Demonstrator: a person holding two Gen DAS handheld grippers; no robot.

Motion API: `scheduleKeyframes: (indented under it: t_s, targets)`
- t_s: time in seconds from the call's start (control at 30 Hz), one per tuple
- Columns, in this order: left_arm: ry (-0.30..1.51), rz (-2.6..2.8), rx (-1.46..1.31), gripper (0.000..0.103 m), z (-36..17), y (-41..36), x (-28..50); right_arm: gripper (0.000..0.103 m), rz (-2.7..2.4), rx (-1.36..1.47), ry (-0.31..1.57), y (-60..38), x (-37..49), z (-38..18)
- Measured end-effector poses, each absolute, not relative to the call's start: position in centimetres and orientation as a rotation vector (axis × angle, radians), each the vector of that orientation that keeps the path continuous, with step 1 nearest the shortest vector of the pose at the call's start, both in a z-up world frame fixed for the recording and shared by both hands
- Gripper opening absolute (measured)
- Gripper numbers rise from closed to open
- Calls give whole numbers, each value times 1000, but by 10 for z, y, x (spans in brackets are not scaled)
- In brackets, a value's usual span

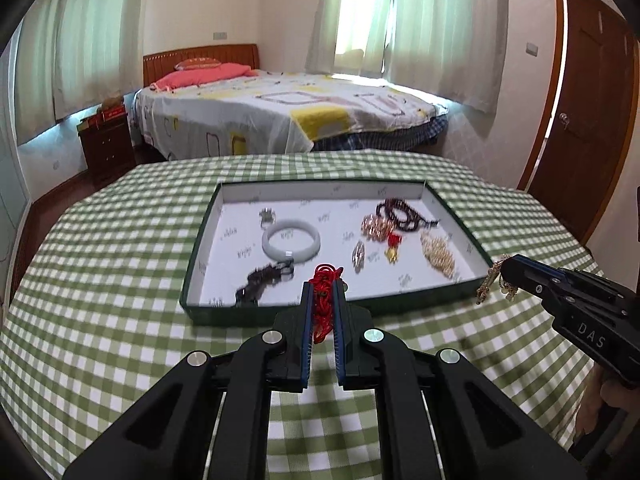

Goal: Organize jewelry
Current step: 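Carry the tassel and gold chain into the box and open both grippers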

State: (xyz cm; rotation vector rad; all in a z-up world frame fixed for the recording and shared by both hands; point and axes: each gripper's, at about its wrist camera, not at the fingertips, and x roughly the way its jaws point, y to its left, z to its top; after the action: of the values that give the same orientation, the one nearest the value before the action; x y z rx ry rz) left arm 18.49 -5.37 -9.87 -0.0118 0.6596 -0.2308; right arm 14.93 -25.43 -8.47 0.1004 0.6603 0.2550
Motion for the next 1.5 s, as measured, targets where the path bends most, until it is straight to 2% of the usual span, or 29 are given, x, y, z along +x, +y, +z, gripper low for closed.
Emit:
scheduleKeyframes:
  t_s: [0.4,0.67,0.9,1.13,1.3,1.5]
  targets:
    - [535,-233,-12,9,-62,-61,241,12,306,91,529,-231,209,-40]
    - [541,-203,-5,9,-76,-64,307,12,298,83,506,-218,275,-48]
    - [632,-188,-10,9,-108,-68,363,13,287,96,585,-210,333,-83]
    - [766,-168,-19,10,-139,-68,399,13,290,103,748,-202,375,-119]
    - [891,-160,-73,10,-153,-62,414,13,284,113,833,-200,384,-130]
    - [905,-159,-55,11,-154,-65,413,13,277,99,870,-195,389,-136]
